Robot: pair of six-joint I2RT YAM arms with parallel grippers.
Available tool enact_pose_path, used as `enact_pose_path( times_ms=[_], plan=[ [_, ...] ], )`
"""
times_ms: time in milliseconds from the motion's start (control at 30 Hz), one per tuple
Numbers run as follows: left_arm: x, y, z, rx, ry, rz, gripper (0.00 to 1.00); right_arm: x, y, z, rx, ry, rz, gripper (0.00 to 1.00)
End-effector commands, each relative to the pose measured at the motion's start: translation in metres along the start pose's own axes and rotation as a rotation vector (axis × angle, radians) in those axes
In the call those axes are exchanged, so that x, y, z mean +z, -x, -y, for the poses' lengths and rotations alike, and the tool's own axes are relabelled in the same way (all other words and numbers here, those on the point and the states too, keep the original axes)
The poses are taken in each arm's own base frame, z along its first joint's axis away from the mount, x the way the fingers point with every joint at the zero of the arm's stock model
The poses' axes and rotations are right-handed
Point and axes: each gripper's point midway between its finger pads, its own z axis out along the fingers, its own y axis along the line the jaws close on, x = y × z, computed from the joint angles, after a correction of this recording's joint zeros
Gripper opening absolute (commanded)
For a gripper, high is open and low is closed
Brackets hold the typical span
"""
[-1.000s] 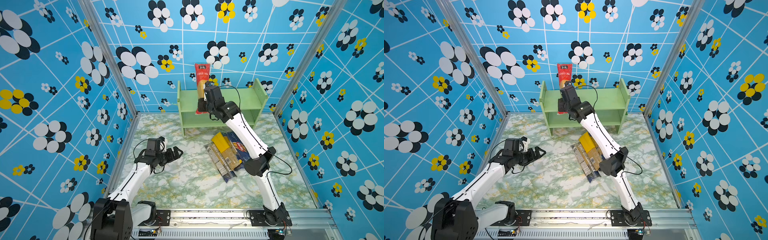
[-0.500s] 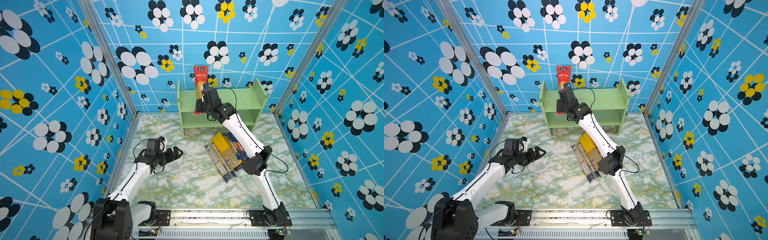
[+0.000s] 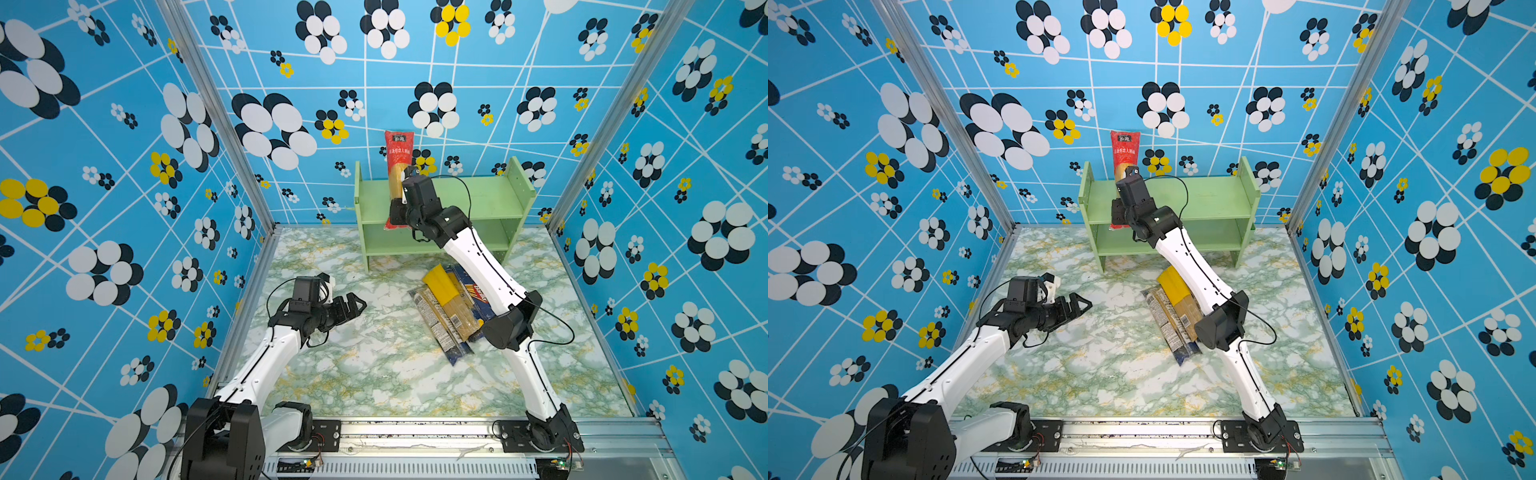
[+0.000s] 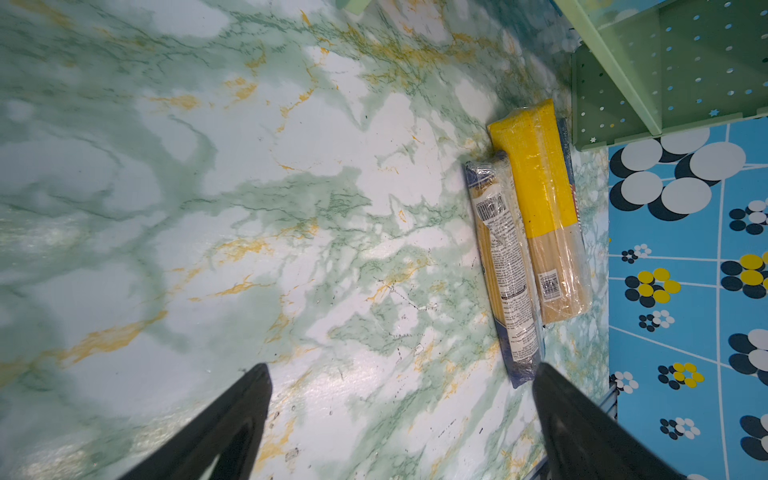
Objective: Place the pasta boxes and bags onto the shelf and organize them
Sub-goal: 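Carry the upright red bag onto the shelf's upper tier with the right gripper, then hold the red bag standing on the shelf with the right gripper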
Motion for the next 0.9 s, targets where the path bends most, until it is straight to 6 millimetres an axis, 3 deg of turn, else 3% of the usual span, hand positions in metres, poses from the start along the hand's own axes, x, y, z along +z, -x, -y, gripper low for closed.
enact_pose_path(
  times_ms=[0, 867],
  plan=[
    [-0.005, 0.005, 0.005, 0.026, -0.022, 0.020, 0.99, -0.022, 0.057, -0.015, 0.048, 0.067, 0.195, 0.00],
    [-0.006, 0.004, 0.002, 0.023, -0.014, 0.025, 0.99, -0.015, 0.044, -0.012, 0.056, 0.057, 0.149, 0.18]
  ],
)
